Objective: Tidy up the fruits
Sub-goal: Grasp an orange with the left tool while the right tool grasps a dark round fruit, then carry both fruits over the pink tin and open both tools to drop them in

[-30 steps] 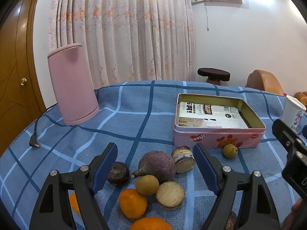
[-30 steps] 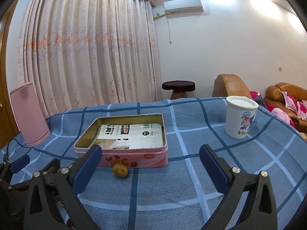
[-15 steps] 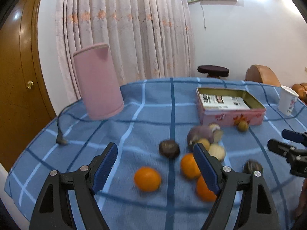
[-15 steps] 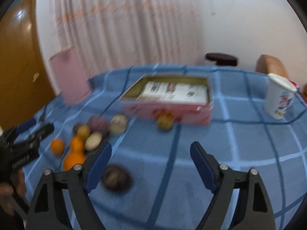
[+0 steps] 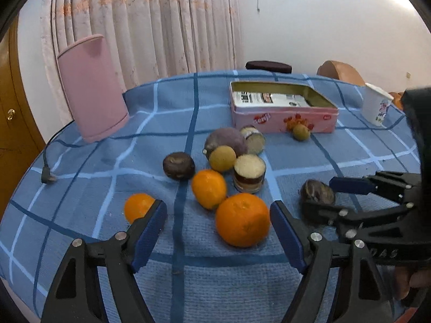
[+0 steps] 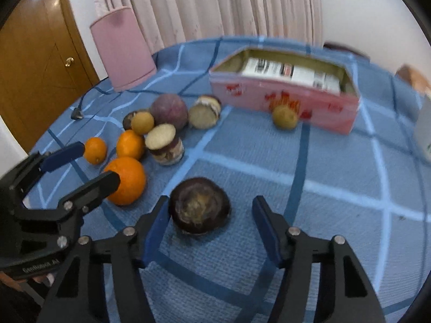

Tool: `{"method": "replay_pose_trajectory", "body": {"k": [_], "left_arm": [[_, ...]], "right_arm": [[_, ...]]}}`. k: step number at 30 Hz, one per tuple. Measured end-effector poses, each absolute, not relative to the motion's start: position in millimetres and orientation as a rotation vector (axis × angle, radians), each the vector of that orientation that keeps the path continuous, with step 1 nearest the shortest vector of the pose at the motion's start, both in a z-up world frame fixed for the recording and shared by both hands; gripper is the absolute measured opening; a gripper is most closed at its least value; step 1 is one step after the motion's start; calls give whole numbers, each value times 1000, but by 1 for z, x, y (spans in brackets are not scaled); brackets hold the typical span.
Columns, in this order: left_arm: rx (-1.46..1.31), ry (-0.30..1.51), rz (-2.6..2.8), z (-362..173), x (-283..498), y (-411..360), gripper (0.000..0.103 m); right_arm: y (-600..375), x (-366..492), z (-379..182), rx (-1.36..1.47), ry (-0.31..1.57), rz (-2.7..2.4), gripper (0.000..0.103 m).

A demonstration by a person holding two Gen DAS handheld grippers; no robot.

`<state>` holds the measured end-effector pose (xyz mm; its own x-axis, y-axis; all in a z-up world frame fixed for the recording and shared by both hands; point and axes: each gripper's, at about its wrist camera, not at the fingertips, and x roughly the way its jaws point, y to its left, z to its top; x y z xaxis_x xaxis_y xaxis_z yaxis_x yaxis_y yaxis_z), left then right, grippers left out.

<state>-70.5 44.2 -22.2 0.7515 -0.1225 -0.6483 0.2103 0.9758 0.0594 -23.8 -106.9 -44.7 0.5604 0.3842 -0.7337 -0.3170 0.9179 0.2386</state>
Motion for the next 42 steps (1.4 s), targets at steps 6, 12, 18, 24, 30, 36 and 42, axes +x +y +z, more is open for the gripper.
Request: {"method": "replay_pose_trajectory", "body": {"k": [6,12,18,24,30,36,42], "left_arm": [[113,758,-243,-31,-62,31,56],[112,777,-239,-37,-55,23,49],[104,758,-290,-26,-53,11,48],[113,631,-339,13,-37,-14,48],[109,580,-313,30,23,-39,48],[106,618,-260,20,83,-55,48],[109,666,-235,5,114,-68,49]], "right_arm": [[-117,-23,-42,117,895,408,47],[-147,-28,-36,192,855,346,47],[-166,-23,-20,209,778,276,47],[-190,3,12,207,637,150,47],[-211,54,21,232,589,37,47],[-222,97,4,311,644,39,47],[-221,116,-12,325,692,74,47]]}}
